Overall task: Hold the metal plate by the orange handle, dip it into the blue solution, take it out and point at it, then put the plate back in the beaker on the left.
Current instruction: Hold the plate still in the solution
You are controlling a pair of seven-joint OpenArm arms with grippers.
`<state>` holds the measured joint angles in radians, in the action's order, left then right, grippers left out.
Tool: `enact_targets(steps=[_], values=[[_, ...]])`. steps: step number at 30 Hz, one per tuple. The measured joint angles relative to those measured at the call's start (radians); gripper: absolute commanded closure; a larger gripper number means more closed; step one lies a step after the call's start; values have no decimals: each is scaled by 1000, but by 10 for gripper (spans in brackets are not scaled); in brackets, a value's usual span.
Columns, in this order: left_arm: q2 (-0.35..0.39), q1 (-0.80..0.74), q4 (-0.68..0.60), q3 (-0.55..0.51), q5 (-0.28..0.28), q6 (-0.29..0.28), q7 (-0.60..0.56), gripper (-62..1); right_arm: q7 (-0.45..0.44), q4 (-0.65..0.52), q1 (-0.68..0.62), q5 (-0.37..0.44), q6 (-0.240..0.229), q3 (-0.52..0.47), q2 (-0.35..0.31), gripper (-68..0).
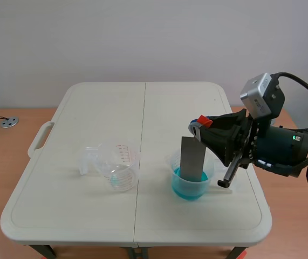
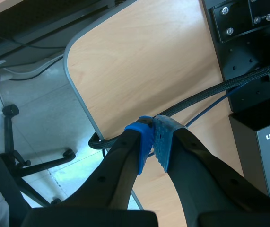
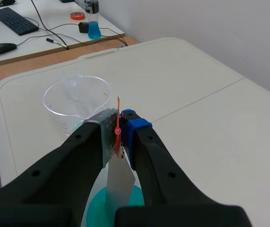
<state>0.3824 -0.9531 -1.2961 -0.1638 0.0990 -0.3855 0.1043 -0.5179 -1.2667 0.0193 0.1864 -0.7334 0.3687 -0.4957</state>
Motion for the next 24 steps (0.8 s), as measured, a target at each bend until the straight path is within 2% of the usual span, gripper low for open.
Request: enact_targets(steps=[9,17,24], values=[[0,0,0,0,0,0,0,-27,12,-24,-1,-15,0,-11,-3,-13],[0,0,0,0,0,0,0,-27,14,-128,-15,-11,-1,-56,-49,-13],[1,14,0,0,0,0,-5,-27,48,-204,-55,-11,-5,-98,-53,-13]])
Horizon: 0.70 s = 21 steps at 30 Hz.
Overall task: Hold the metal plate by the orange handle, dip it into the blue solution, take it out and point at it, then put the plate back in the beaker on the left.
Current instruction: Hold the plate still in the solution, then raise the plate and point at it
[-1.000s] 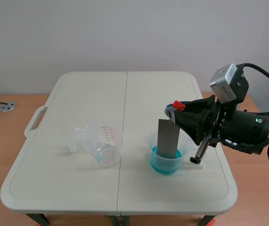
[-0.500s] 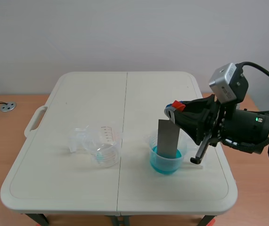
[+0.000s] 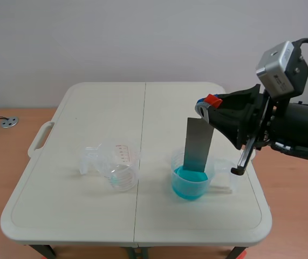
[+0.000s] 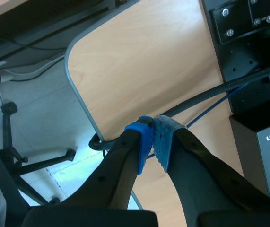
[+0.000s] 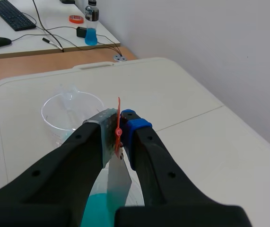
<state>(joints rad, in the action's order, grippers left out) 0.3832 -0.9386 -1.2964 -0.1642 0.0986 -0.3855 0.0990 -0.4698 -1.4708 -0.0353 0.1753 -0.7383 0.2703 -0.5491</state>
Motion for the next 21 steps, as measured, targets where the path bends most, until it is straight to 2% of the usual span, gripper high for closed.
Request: enact_targets(steps=[7,14,21], values=[[0,39,-37,-82,0,0,-43,-27,51,-41,-2,56,0,-26,-11,-13],[0,38,-182,-200,0,0,-79,-27,94,-111,-1,138,0,-27,-61,-13],[2,38,-317,-287,0,0,-136,-27,140,-149,-1,214,0,-31,-83,-13]])
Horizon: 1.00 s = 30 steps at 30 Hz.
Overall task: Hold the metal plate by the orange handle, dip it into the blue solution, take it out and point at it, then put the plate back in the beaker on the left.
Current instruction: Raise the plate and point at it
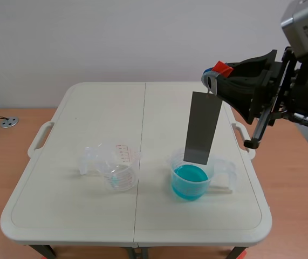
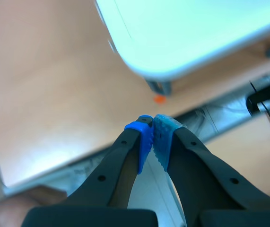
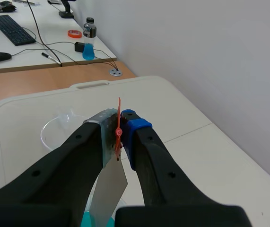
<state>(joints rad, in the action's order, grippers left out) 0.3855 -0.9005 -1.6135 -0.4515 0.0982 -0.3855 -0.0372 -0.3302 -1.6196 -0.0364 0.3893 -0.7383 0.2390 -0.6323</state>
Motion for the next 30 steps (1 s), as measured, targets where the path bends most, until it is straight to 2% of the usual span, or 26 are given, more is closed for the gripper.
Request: enact_targets(steps=[11,15,19,23,30], values=[[0,7,-129,-12,0,-1,-98,-27,113,-99,0,100,0,-49,-13,-13],[0,89,-130,-12,-1,-12,-94,-27,156,-129,0,144,0,-72,-13,-13],[0,201,-130,5,-1,-66,-90,-27,188,-149,0,182,0,-89,-13,-13],[0,276,-129,81,-2,-113,-76,-27,232,-168,0,214,0,-95,-13,-13],[0,389,-129,279,-22,-140,-16,-27,281,-219,0,264,0,-112,-13,-13]])
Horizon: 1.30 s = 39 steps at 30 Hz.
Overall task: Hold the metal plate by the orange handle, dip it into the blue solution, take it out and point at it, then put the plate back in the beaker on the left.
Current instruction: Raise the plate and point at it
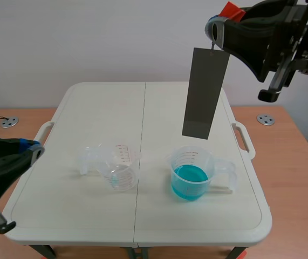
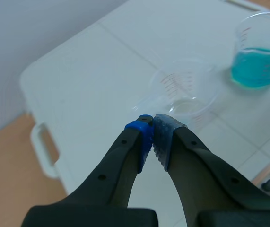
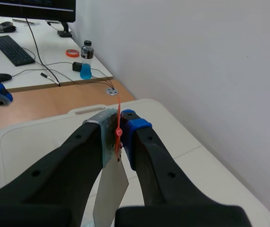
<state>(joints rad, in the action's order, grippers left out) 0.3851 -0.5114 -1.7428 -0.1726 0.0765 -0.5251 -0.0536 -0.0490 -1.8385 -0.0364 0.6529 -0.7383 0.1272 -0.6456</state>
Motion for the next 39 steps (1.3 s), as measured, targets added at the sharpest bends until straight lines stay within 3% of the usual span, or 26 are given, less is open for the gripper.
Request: enact_targets(steps=[12,20,30,33,39], values=[[0,268,13,332,0,0,108,-27,23,-13,0,14,0,0,0,-13],[-9,425,193,528,-1,0,112,-27,25,-13,0,14,0,0,0,-13],[-109,564,341,603,0,16,109,-27,26,-13,0,14,0,0,0,-13],[-120,580,356,620,-5,44,109,-27,26,-13,0,14,0,0,0,-13],[-125,586,367,638,-27,43,100,-27,26,-13,0,14,0,0,0,-13]])
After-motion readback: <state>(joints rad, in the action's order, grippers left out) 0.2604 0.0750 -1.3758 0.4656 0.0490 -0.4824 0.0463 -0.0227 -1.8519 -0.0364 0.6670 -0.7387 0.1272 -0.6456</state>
